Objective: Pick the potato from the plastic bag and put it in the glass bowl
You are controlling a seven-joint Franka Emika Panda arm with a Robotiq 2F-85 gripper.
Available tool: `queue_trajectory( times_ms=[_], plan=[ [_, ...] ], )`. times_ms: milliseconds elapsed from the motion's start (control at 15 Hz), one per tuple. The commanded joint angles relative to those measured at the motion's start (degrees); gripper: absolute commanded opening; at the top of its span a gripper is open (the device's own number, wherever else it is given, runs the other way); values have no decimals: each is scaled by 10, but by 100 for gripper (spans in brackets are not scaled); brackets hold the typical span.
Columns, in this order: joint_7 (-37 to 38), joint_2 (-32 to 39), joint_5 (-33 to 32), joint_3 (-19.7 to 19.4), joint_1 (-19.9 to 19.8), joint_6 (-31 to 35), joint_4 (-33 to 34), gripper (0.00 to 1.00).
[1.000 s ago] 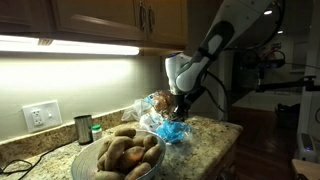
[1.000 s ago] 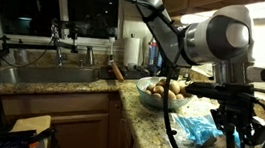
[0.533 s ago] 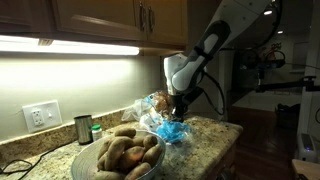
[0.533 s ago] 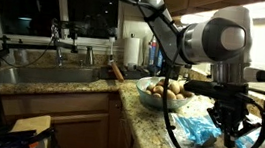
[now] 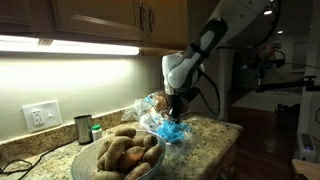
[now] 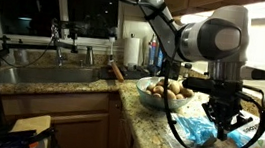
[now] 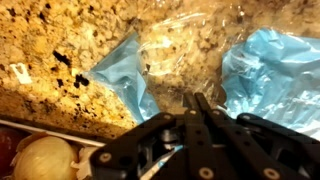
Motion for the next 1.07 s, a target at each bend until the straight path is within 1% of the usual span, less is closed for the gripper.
queue_trajectory(
  times_ms=[0,467,1000],
  plan=[
    [-31,4,17,6,-7,-15,9,6],
    [-55,2,29,11,-9,-12,4,6],
    [-111,-2,72,26,-22,-13,-2,7]
  ],
)
